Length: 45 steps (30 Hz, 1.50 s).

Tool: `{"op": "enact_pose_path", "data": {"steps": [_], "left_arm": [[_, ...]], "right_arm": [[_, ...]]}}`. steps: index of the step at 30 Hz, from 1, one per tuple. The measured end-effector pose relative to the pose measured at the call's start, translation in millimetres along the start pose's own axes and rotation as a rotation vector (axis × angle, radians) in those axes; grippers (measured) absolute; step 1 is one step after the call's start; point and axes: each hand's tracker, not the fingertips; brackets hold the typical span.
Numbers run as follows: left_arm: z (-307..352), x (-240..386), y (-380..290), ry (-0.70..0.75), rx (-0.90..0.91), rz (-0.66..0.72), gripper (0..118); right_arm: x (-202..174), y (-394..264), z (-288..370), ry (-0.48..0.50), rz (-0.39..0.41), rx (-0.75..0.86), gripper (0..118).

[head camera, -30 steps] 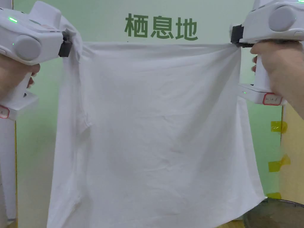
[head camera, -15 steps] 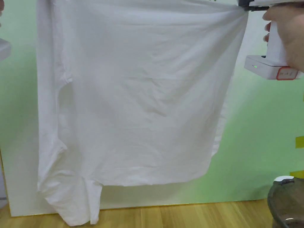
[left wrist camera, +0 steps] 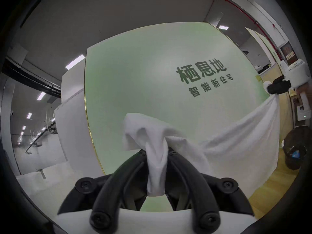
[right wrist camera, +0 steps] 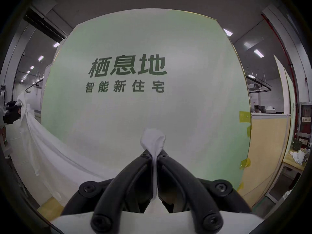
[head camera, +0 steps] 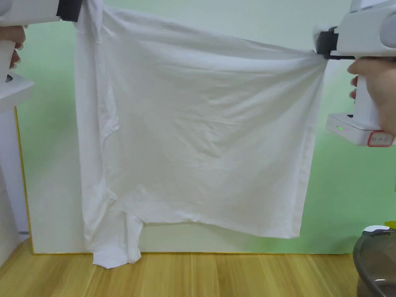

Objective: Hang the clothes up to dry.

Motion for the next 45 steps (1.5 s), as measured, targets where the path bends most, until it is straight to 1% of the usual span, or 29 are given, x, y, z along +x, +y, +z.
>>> {"op": "enact_pose_path", "data": {"steps": [4, 9, 10, 11, 13, 14, 16, 19, 22, 24, 25, 26, 28, 29, 31, 33, 36, 37, 38, 40, 41, 42, 43, 44, 45], "left_arm": [[34, 15, 2, -0.06, -0.015, -0.038, 15], [95, 43, 1, -0.131, -0.047, -0.066, 15], [121, 69, 6, -0.148, -0.058, -0.061, 15], [134, 78, 4, -0.165, -0.066, -0.069, 15], [165, 99, -6, -0.208, -0.07, -0.1, 15], [178, 106, -12, -0.235, -0.1, -0.104, 15], [208, 124, -26, -0.293, -0.13, -0.073, 15], [256, 157, -52, -0.368, -0.173, -0.076, 15], [303, 187, -77, -0.447, -0.225, -0.003, 15], [333, 209, -97, -0.483, -0.251, 0.012, 15], [347, 218, -106, -0.499, -0.264, 0.044, 15], [359, 227, -117, -0.528, -0.29, 0.054, 15], [386, 251, -140, -0.54, -0.331, 0.129, 15], [400, 263, -152, -0.543, -0.361, 0.185, 15], [425, 282, -176, -0.561, -0.417, 0.273, 15], [449, 300, -197, -0.59, -0.47, 0.273, 15], [476, 317, -218, -0.631, -0.548, 0.346, 15], [483, 320, -223, -0.661, -0.579, 0.338, 15], [489, 325, -227, -0.657, -0.58, 0.334, 15], [499, 334, -233, -0.716, -0.632, 0.355, 16], [501, 338, -235, -0.73, -0.658, 0.331, 16], [505, 341, -243, -0.753, -0.681, 0.276, 19], [506, 346, -246, -0.757, -0.694, 0.26, 24], [505, 347, -249, -0.779, -0.726, 0.246, 32], [505, 349, -251, -0.79, -0.745, 0.236, 56]], "right_arm": [[6, -19, 31, 0.01, -0.016, -0.029, 3], [17, -58, 85, 0.041, -0.048, -0.067, 3], [19, -67, 98, 0.045, -0.051, -0.071, 3], [22, -75, 105, 0.055, -0.061, -0.077, 3], [28, -98, 131, 0.062, -0.07, -0.095, 3], [30, -107, 141, 0.069, -0.074, -0.118, 3], [37, -130, 164, 0.078, -0.081, -0.135, 3], [46, -165, 203, 0.084, -0.082, -0.165, 3], [56, -198, 241, 0.109, -0.104, -0.21, 3], [60, -221, 266, 0.11, -0.09, -0.249, 3], [62, -232, 278, 0.116, -0.086, -0.257, 3], [63, -244, 291, 0.118, -0.064, -0.286, 3], [66, -270, 316, 0.13, -0.06, -0.308, 3], [66, -282, 328, 0.133, -0.035, -0.335, 3], [71, -311, 350, 0.156, -0.017, -0.383, 3], [73, -334, 373, 0.167, -0.025, -0.421, 3], [76, -366, 408, 0.188, -0.036, -0.495, 3], [77, -377, 419, 0.186, -0.036, -0.513, 3], [77, -385, 428, 0.182, -0.014, -0.53, 3], [75, -403, 447, 0.179, 0.039, -0.567, 4], [76, -410, 452, 0.188, 0.04, -0.593, 4], [77, -418, 457, 0.199, 0.039, -0.626, 4], [76, -425, 463, 0.201, 0.031, -0.637, 5], [76, -431, 465, 0.204, 0.026, -0.662, 11], [76, -435, 466, 0.205, 0.028, -0.679, 36]]}}
